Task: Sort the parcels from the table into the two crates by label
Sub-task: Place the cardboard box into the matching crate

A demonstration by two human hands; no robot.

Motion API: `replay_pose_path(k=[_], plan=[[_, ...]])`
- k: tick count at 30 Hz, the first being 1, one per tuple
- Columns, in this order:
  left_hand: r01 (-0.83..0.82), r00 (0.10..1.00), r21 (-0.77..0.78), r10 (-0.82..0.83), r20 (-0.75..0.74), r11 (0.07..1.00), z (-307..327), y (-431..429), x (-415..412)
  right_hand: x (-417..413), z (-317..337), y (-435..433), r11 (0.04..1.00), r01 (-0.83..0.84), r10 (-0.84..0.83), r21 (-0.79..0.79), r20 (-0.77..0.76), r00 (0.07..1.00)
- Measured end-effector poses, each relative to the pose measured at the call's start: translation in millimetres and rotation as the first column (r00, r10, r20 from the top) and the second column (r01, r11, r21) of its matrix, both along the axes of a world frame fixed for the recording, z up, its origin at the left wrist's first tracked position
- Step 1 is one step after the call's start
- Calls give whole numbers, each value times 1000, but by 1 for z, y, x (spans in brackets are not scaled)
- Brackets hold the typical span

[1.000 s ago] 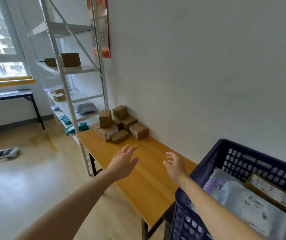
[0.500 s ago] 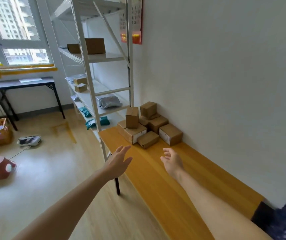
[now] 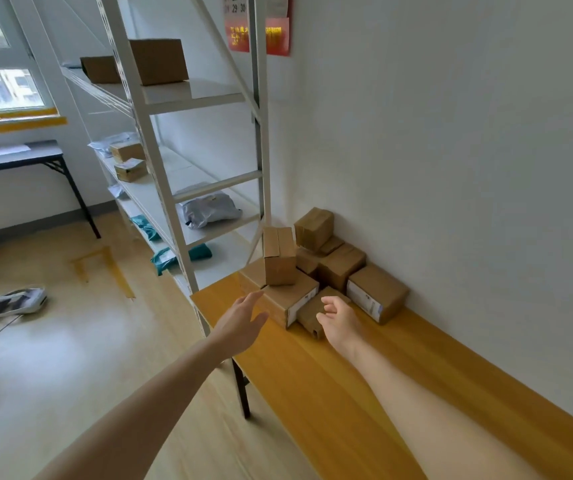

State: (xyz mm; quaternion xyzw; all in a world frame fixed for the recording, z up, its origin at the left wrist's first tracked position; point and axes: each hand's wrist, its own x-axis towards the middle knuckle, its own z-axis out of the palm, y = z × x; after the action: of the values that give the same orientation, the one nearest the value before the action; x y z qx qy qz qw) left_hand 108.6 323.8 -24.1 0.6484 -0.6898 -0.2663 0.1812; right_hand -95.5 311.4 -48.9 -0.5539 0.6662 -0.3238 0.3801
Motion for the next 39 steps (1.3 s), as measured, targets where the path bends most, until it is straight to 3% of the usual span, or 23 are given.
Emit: replay_pose_path(k=[14, 24, 29, 39], plan=[[150, 984, 195, -126, -130, 969, -40, -193, 86, 93, -33, -130, 956, 294, -294, 19, 16, 956], [158, 944, 408, -17, -328, 899, -82, -268, 82, 111, -47, -193, 903, 430, -430, 11, 3, 903], [136, 933, 465, 44, -356, 875, -91, -298, 66, 98, -48, -228, 908, 418, -418, -8, 29, 908], [42, 917, 601, 208, -340, 798, -109, -326, 31, 80, -57, -265, 959, 256, -272, 119, 151, 950]])
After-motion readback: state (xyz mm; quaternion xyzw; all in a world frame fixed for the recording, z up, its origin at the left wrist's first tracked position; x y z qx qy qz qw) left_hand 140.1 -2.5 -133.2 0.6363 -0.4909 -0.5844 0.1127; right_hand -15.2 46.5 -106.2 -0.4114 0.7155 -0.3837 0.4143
